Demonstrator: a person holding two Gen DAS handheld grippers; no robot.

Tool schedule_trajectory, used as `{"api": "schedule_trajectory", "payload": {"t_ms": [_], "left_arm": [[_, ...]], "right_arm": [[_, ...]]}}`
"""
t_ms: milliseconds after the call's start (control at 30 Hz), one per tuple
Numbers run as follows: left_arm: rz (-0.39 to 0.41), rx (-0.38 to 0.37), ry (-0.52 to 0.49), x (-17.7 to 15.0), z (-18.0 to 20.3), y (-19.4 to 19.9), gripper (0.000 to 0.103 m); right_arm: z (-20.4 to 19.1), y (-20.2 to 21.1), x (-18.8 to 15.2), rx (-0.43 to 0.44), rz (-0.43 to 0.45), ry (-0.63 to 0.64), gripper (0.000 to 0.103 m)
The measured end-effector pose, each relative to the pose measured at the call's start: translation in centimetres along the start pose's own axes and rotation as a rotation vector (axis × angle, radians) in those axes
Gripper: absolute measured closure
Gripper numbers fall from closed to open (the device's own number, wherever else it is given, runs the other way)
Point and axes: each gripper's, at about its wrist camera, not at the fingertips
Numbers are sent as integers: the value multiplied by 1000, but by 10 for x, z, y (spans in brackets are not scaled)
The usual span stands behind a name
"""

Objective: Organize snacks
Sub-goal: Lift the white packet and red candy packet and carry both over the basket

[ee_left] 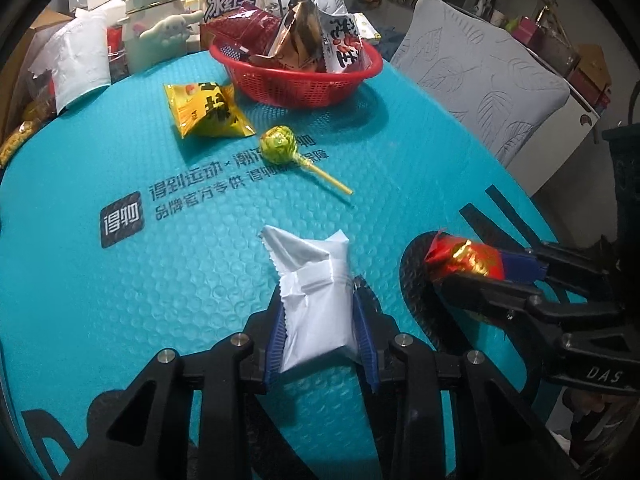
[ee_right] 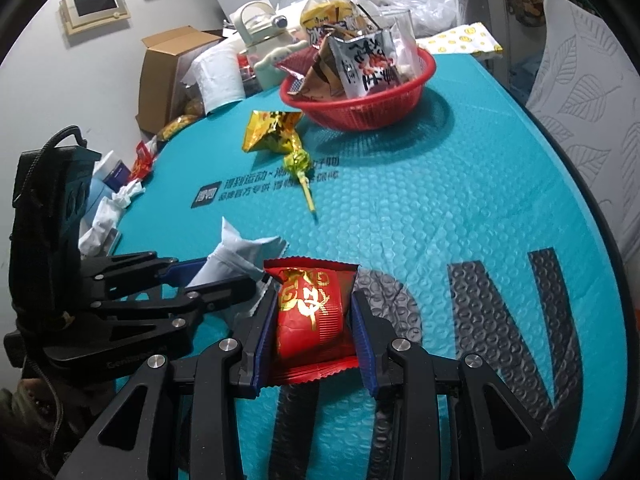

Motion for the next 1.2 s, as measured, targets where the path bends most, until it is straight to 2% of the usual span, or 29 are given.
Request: {"api": "schedule_trajectory", "payload": {"t_ms": [233, 600, 800, 1200], "left_arm": [[41, 12, 12, 0, 1, 4, 74], [82, -14, 15, -2, 0, 29, 74], [115, -22, 23, 5, -3, 42, 74], [198, -34, 20, 29, -6, 67, 74]], "right_arm": [[5, -6, -2, 2, -19, -18, 68], [4, 0, -1, 31, -3, -25, 68], [-3, 8, 4, 45, 20, -6, 68], [-13, 29, 23, 19, 70, 75, 68]]}}
Point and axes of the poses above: each gripper's, at about its wrist camera, not at the fingertips, and y roughly against the way its jaws point, z to its right, x to its top, and after that the axes turned 11 degrees about x, right-handed
